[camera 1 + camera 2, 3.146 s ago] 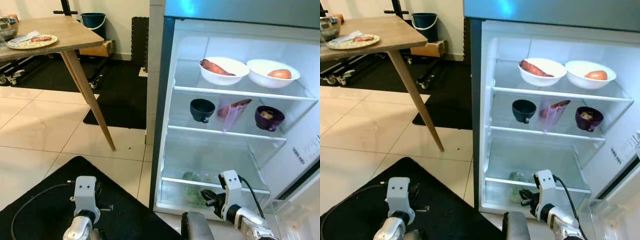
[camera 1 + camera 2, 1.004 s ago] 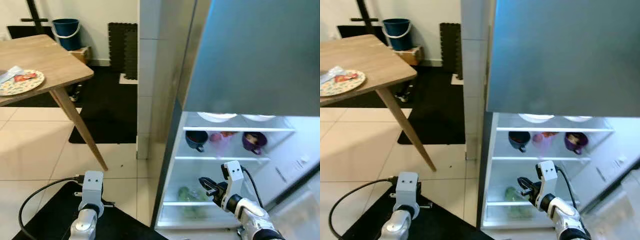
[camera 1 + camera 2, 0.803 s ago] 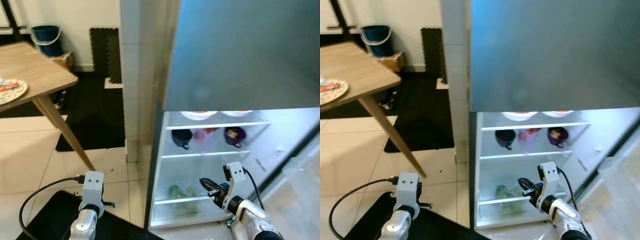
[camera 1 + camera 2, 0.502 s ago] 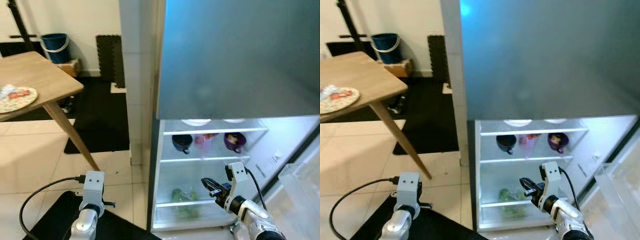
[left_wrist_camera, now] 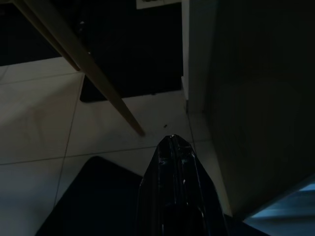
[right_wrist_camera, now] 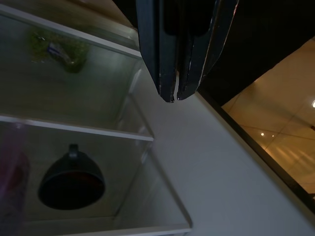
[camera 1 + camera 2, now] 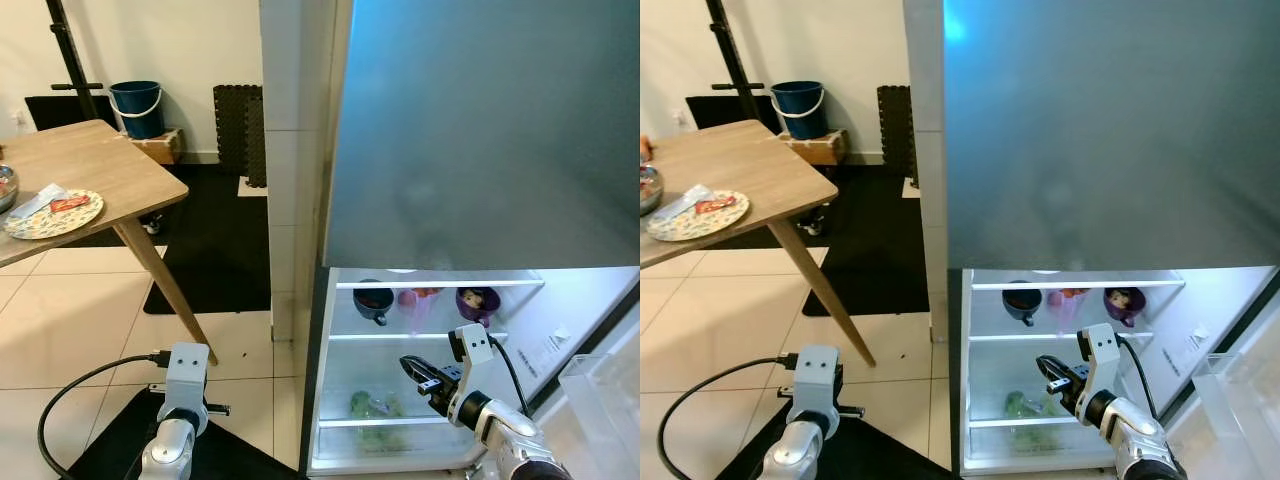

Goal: Restocking fridge

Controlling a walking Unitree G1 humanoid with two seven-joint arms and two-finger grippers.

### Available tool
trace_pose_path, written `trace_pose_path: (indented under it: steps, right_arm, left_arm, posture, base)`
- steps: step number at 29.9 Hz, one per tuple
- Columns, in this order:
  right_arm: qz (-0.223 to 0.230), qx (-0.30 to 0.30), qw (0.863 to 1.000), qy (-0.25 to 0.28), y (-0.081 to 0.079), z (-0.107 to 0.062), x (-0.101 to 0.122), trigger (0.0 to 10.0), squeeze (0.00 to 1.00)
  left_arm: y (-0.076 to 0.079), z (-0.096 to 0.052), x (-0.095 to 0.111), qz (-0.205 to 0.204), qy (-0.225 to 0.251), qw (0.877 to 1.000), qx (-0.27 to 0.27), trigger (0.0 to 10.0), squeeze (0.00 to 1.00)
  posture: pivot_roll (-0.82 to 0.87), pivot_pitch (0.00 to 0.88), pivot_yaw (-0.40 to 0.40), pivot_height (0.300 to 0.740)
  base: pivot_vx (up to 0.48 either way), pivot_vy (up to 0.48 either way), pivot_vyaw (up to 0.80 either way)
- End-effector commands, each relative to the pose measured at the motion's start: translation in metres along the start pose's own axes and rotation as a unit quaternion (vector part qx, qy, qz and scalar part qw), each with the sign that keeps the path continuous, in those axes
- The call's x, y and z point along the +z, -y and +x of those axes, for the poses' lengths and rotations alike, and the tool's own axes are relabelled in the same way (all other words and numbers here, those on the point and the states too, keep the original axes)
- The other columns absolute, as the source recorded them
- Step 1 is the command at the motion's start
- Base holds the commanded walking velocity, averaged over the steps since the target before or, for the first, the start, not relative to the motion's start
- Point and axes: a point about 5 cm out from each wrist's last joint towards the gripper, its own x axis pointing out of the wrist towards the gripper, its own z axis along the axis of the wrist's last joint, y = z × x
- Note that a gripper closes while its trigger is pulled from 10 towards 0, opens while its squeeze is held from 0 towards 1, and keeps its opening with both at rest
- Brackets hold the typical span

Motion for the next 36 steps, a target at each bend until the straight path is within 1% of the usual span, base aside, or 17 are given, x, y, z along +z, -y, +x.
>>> trace_pose_path:
  steps: [1, 11, 13, 14, 15, 18, 21, 23, 24, 27, 28, 29, 30, 31, 33, 35, 36]
  right_arm:
    - [0.005, -0.004, 1.0, -0.011, 0.0, -0.002, -0.006, 10.0, 0.0]
    - [0.02, -0.017, 0.998, -0.06, -0.002, -0.013, -0.032, 10.0, 0.0]
    - [0.003, -0.065, 0.989, -0.134, 0.0, -0.024, -0.056, 10.0, 0.0]
    - [-0.007, -0.107, 0.979, -0.174, 0.003, -0.032, -0.068, 10.0, 0.0]
    - [-0.007, -0.107, 0.979, -0.174, 0.003, -0.032, -0.068, 10.0, 0.0]
    - [-0.015, -0.162, 0.952, -0.257, 0.003, -0.054, -0.098, 10.0, 0.0]
    - [0.006, -0.157, 0.953, -0.26, -0.001, -0.061, -0.108, 10.0, 0.0]
    - [0.01, -0.161, 0.945, -0.283, -0.004, -0.071, -0.119, 10.0, 0.0]
    - [0.01, -0.161, 0.945, -0.283, -0.004, -0.071, -0.119, 10.0, 0.0]
    - [0.017, -0.183, 0.933, -0.311, -0.006, -0.083, -0.132, 10.0, 0.0]
    - [0.017, -0.183, 0.933, -0.311, -0.006, -0.083, -0.132, 10.0, 0.0]
    - [0.027, -0.197, 0.928, -0.314, -0.006, -0.088, -0.136, 10.0, 0.0]
    - [0.022, -0.217, 0.918, -0.332, -0.006, -0.095, -0.142, 10.0, 0.0]
    - [0.022, -0.217, 0.918, -0.332, -0.006, -0.095, -0.142, 10.0, 0.0]
    - [0.013, -0.233, 0.903, -0.361, -0.007, -0.105, -0.15, 10.0, 0.0]
    - [0.009, -0.242, 0.894, -0.376, -0.008, -0.112, -0.155, 10.0, 0.0]
    - [0.009, -0.242, 0.894, -0.376, -0.008, -0.112, -0.155, 10.0, 0.0]
  left_arm:
    - [-0.006, -0.005, -0.009, 0.011, -0.021, 1.0, 0.005, 10.0, 0.0]
    - [-0.01, -0.019, -0.035, 0.001, -0.081, 0.997, 0.02, 10.0, 0.0]
    - [-0.013, -0.032, -0.054, -0.001, -0.129, 0.991, 0.026, 10.0, 0.0]
    - [-0.015, -0.039, -0.064, -0.003, -0.154, 0.988, 0.031, 10.0, 0.0]
    - [-0.015, -0.039, -0.064, -0.003, -0.154, 0.988, 0.031, 10.0, 0.0]
    - [-0.021, -0.066, -0.094, -0.016, -0.238, 0.97, 0.05, 10.0, 0.0]
    - [-0.02, -0.083, -0.111, -0.016, -0.285, 0.957, 0.051, 10.0, 0.0]
    - [-0.02, -0.099, -0.124, -0.018, -0.323, 0.945, 0.049, 10.0, 0.0]
    - [-0.02, -0.099, -0.124, -0.018, -0.323, 0.945, 0.049, 10.0, 0.0]
    - [-0.023, -0.124, -0.142, -0.024, -0.38, 0.923, 0.056, 10.0, 0.0]
    - [-0.023, -0.124, -0.142, -0.024, -0.38, 0.923, 0.056, 10.0, 0.0]
    - [-0.023, -0.131, -0.146, -0.028, -0.395, 0.917, 0.059, 10.0, 0.0]
    - [-0.022, -0.134, -0.148, -0.033, -0.402, 0.913, 0.059, 10.0, 0.0]
    - [-0.022, -0.134, -0.148, -0.033, -0.402, 0.913, 0.059, 10.0, 0.0]
    - [-0.018, -0.133, -0.148, -0.039, -0.403, 0.913, 0.049, 10.0, 0.0]
    - [-0.013, -0.126, -0.145, -0.037, -0.396, 0.917, 0.033, 10.0, 0.0]
    - [-0.013, -0.126, -0.145, -0.037, -0.396, 0.917, 0.033, 10.0, 0.0]
  posture:
    - [-0.08, 0.0, -0.044, 0.74]
    - [-0.08, 0.0, -0.041, 0.74]
    - [-0.08, 0.0, -0.041, 0.74]
    - [-0.08, 0.0, -0.041, 0.74]
    - [-0.08, 0.0, -0.041, 0.74]
    - [-0.08, 0.0, -0.04, 0.74]
    - [-0.08, 0.0, -0.04, 0.74]
    - [-0.08, 0.0, -0.036, 0.74]
    - [-0.08, 0.0, -0.036, 0.74]
    - [-0.07, 0.0, -0.036, 0.74]
    - [-0.07, 0.0, -0.036, 0.74]
    - [-0.07, 0.0, -0.036, 0.74]
    - [-0.07, 0.0, -0.036, 0.74]
    - [-0.07, 0.0, -0.036, 0.74]
    - [-0.06, 0.0, -0.036, 0.74]
    - [-0.06, 0.0, -0.033, 0.74]
    - [-0.06, 0.0, -0.033, 0.74]
  base:
    - [0.0, 0.0, 0.0]
    - [0.0, 0.0, 0.0]
    - [0.0, 0.0, 0.0]
    - [0.0, 0.0, 0.0]
    - [0.0, 0.0, 0.0]
    - [0.0, 0.0, 0.0]
    - [0.0, 0.0, 0.0]
    - [0.0, 0.0, 0.0]
    - [0.0, 0.0, 0.0]
    - [0.0, 0.0, 0.0]
    - [0.0, 0.0, 0.0]
    - [0.0, 0.0, 0.0]
    - [0.0, 0.0, 0.0]
    - [0.0, 0.0, 0.0]
    - [0.0, 0.0, 0.0]
    - [0.0, 0.0, 0.0]
    - [0.0, 0.0, 0.0]
